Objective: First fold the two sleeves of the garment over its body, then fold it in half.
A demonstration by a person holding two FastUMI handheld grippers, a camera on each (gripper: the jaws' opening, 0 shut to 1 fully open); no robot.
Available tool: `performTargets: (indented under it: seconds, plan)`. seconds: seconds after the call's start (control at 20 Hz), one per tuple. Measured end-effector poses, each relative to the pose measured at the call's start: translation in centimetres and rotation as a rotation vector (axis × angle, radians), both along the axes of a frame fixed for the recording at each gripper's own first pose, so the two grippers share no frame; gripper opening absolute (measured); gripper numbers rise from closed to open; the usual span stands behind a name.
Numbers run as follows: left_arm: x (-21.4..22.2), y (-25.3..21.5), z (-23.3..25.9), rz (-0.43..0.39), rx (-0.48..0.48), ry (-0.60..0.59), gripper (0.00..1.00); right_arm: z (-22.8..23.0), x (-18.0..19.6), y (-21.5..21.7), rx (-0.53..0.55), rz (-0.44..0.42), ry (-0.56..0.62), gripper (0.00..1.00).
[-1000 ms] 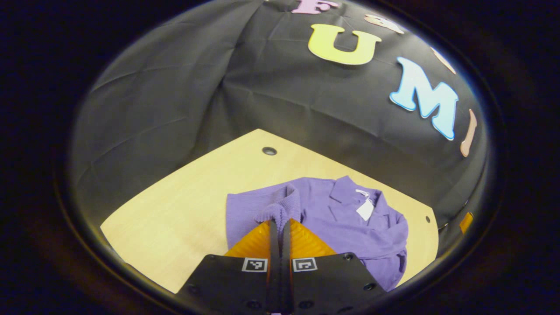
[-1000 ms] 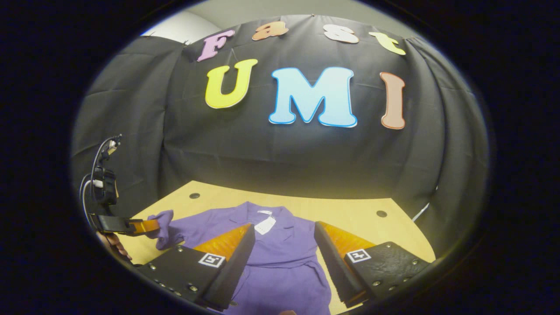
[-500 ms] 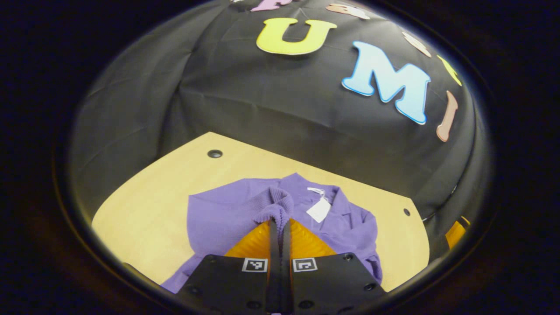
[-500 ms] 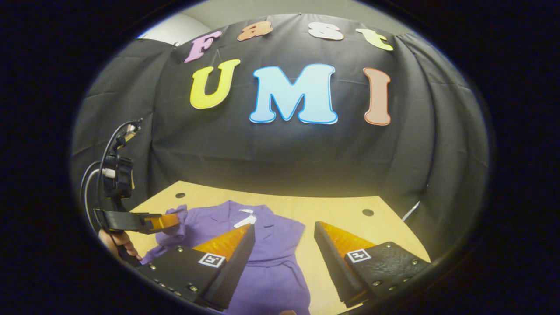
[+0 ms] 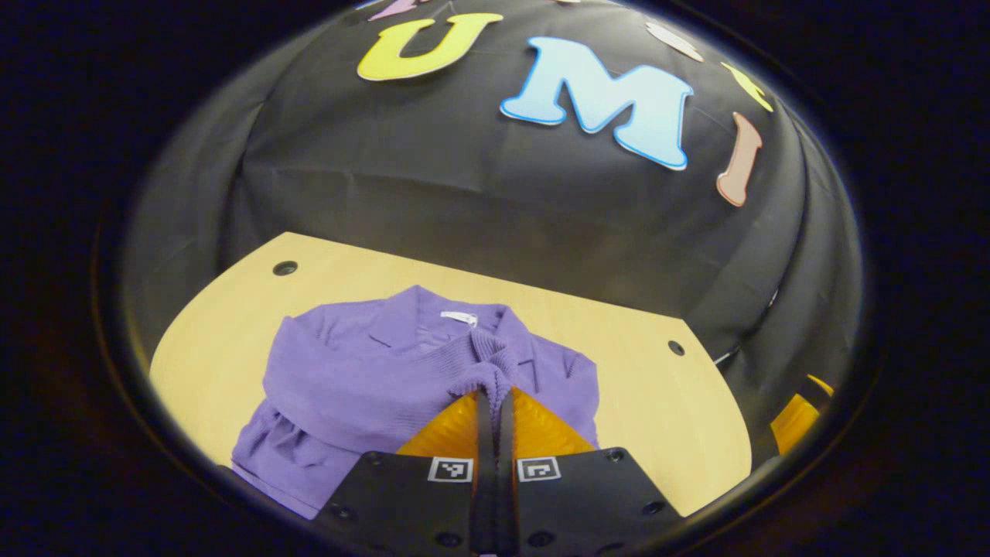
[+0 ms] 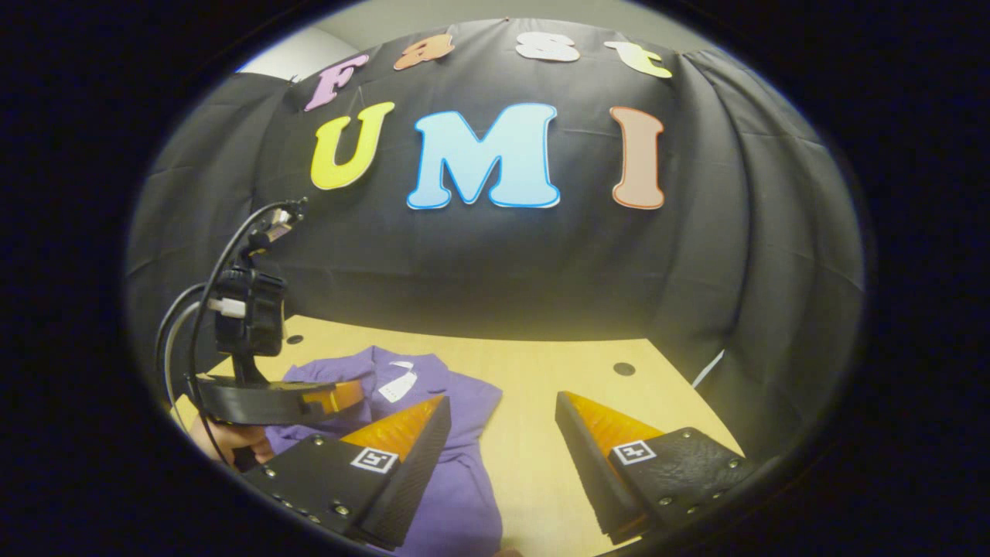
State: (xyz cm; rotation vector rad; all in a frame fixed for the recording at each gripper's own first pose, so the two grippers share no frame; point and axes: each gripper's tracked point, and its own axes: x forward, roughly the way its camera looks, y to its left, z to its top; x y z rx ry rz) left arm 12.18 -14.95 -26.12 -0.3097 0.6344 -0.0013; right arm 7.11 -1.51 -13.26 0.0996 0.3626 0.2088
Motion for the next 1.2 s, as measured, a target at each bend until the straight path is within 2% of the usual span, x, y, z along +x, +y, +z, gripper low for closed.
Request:
performTargets:
  seconds: [0.2, 0.5, 0.65, 0.8, 0.9, 1.2]
  plan:
    - [0.6, -2.8, -2.5, -0.043, 0.026, 0.04, 0.07, -1.3, -0.1, -1.5, 0.013, -0.007, 0.027, 0.85]
    - [0.7, -4.0, -4.5, -0.078, 0.093, 0.076, 0.07, -3.8, -0.8, -3.5, -0.003, -0.009, 0.051, 0.85]
    - [-0.3, -5.5, -4.6, -0.152, 0.073, 0.083, 0.12, -4.2, -1.6, -4.4, -0.011, -0.04, 0.062, 0.85]
    - [-1.8, -5.7, -3.7, -0.203, 0.083, 0.035, 0.65, -4.6, -2.5, -4.6, -0.02, -0.068, 0.074, 0.85]
    - [-3.3, -5.1, -3.0, -0.226, 0.103, 0.016, 1.0, -4.3, -4.5, -4.6, -0.029, -0.091, 0.096, 0.85]
    - [-8.7, -0.1, -1.3, -0.228, 0.114, -0.021, 0.96, -6.7, -9.3, -3.4, -0.036, -0.102, 0.147, 0.86]
